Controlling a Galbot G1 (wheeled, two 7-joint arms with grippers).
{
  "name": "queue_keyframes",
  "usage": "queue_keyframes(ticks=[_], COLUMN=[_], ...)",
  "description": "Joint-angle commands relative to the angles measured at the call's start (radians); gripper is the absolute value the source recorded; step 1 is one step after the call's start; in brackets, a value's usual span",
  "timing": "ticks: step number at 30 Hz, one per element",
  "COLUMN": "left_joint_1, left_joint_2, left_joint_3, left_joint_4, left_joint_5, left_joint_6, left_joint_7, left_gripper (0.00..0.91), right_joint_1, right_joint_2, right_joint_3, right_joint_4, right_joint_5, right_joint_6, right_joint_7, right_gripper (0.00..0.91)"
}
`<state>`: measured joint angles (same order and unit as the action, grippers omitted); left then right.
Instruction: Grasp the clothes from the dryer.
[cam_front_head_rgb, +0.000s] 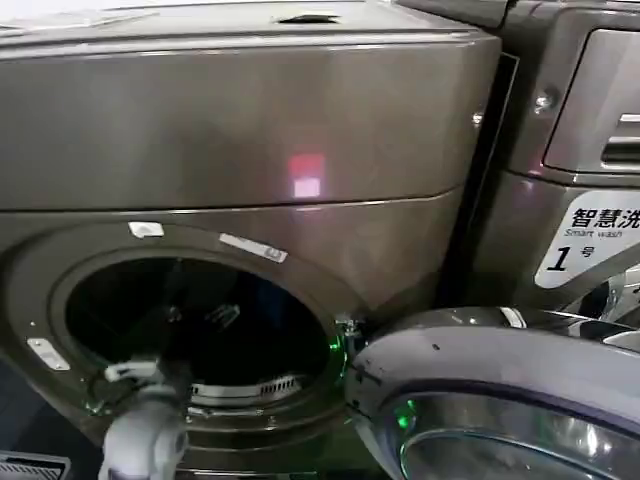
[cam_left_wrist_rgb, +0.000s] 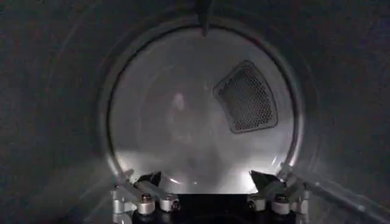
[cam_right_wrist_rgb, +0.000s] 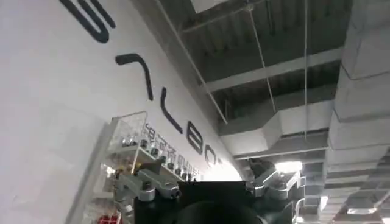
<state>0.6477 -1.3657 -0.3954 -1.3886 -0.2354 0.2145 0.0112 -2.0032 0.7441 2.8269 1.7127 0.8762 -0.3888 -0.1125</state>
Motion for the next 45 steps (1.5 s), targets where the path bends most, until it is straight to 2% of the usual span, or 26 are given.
queue_keyframes(ticks=[1,2,4,8,11,13,18,22,31,45], left_joint_1=[-0.332,-0.373,-0.43,-0.569,-0.648,-0.711,-0.795,-0.82,-0.832,-0.795], left_joint_2=[-0.008,-0.002,0.01,0.016,0.027,0.02,0.024,0.027,0.006,-0.061], left_joint_3=[0.051,0.07,0.115,0.18,0.267,0.308,0.444,0.489,0.5,0.51], left_joint_4=[0.469,0.528,0.65,0.937,1.043,1.14,1.175,1.187,1.191,1.202], left_joint_5=[0.083,0.12,0.202,0.285,0.329,0.471,0.693,0.833,1.053,1.052], left_joint_6=[-0.004,0.024,0.002,-0.195,-0.307,-0.38,-0.425,-0.424,-0.328,-0.282], left_joint_7=[0.133,0.225,0.351,0.591,0.788,0.863,0.984,1.042,0.889,0.807], left_gripper=[0.907,0.907,0.907,0.907,0.907,0.907,0.907,0.907,0.907,0.907], right_joint_1=[-0.002,-0.001,-0.002,0.002,0.009,0.007,-0.003,-0.005,-0.009,-0.006], right_joint_2=[-0.002,-0.002,-0.001,-0.001,0.006,0.01,0.009,0.011,0.02,0.021], right_joint_3=[0.008,0.008,0.008,0.008,0.001,0.003,0.011,0.012,0.014,0.008], right_joint_4=[-0.004,-0.004,-0.005,-0.012,-0.009,-0.01,-0.018,-0.015,-0.015,-0.004], right_joint_5=[0.0,0.0,0.0,-0.001,-0.001,-0.001,-0.001,0.0,0.001,0.0], right_joint_6=[0.0,0.001,0.003,0.006,0.009,0.012,0.017,0.018,0.021,0.024], right_joint_7=[-0.001,-0.003,-0.004,-0.007,-0.011,-0.014,-0.017,-0.019,-0.022,-0.022], right_gripper=[0.907,0.907,0.907,0.907,0.907,0.907,0.907,0.907,0.907,0.907])
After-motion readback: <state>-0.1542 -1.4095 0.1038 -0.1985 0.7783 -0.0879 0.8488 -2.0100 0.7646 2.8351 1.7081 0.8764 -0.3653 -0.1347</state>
